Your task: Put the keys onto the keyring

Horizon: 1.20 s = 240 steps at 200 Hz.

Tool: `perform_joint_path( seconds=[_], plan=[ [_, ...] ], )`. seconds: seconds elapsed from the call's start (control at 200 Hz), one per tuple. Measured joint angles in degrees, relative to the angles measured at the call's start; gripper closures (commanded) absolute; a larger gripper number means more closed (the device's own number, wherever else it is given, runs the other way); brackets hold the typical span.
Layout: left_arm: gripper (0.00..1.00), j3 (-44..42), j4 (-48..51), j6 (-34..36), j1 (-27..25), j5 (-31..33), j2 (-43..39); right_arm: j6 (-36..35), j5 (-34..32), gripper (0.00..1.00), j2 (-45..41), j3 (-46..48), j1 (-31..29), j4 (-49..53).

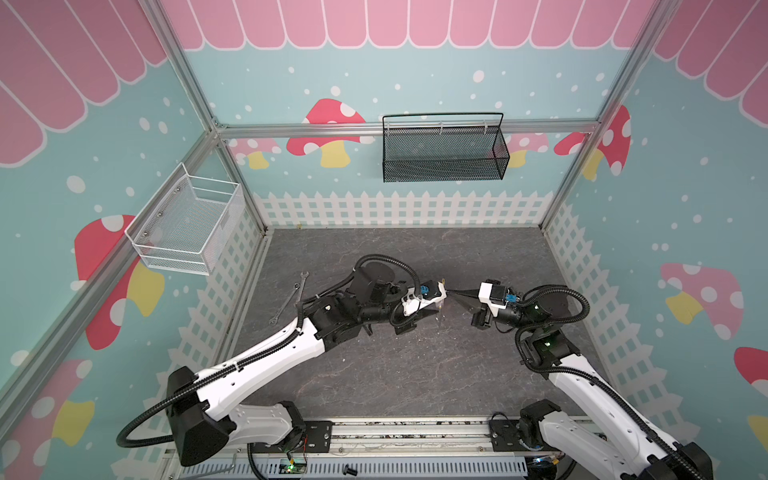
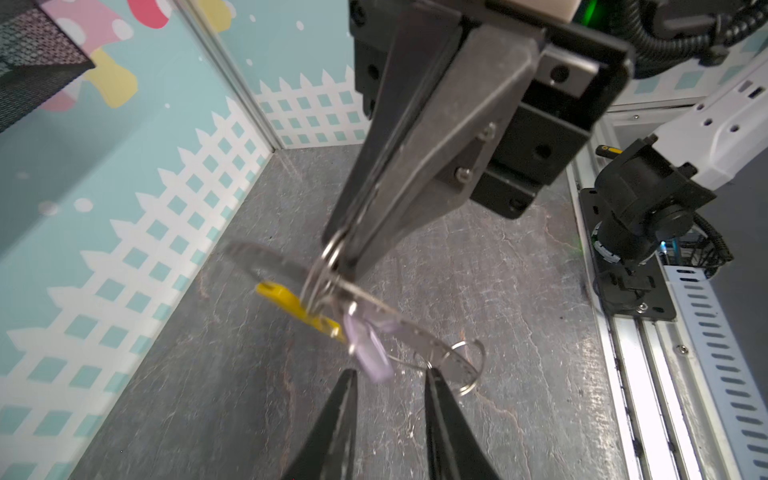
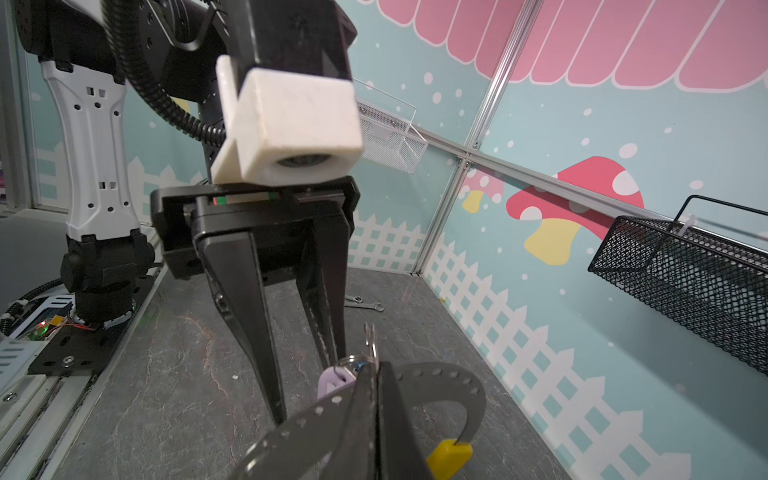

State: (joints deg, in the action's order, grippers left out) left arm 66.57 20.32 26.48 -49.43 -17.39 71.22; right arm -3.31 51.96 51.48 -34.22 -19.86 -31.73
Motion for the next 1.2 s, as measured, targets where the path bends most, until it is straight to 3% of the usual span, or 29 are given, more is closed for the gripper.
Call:
perform_joint_path(
  seconds=[0.155,0.49,0.575,0.76,0.845,0.93,1.025,1.2],
  plan=[
    [0.74,0.02,-3.04,-0.37,0.68,0.70,-2.45,0.00,0.98,1.00,0.44,0.00,0.00,-0.07],
    [0.75,3.02,-4.33,-0.11,0.68,-2.78,1.51,0.48,2.89,1.00,0.68,0.00,0.00,-0.04],
    [0.80,3.19,-4.28,-0.07,0.68,-3.56,2.01,0.50,3.17,1.00,0.68,0.00,0.00,0.04],
    [1.00,4.20,-3.89,0.83,0.68,-4.68,2.51,0.48,3.50,1.00,0.72,0.00,0.00,-0.04],
    [1.00,4.68,-3.02,1.25,0.72,-4.92,2.73,0.48,3.61,1.00,0.79,-0.02,0.00,-0.02],
    [1.00,5.77,-1.66,1.70,0.87,-4.94,3.21,0.37,3.45,0.95,0.87,-0.02,0.00,0.09],
    [1.00,8.24,1.60,2.58,0.94,-4.92,4.42,-0.87,2.34,0.76,0.81,-0.26,0.00,1.31],
    [1.00,17.64,11.82,5.53,0.85,-3.32,8.39,-7.04,-2.25,0.69,-0.57,-2.97,0.00,8.94]
  ],
)
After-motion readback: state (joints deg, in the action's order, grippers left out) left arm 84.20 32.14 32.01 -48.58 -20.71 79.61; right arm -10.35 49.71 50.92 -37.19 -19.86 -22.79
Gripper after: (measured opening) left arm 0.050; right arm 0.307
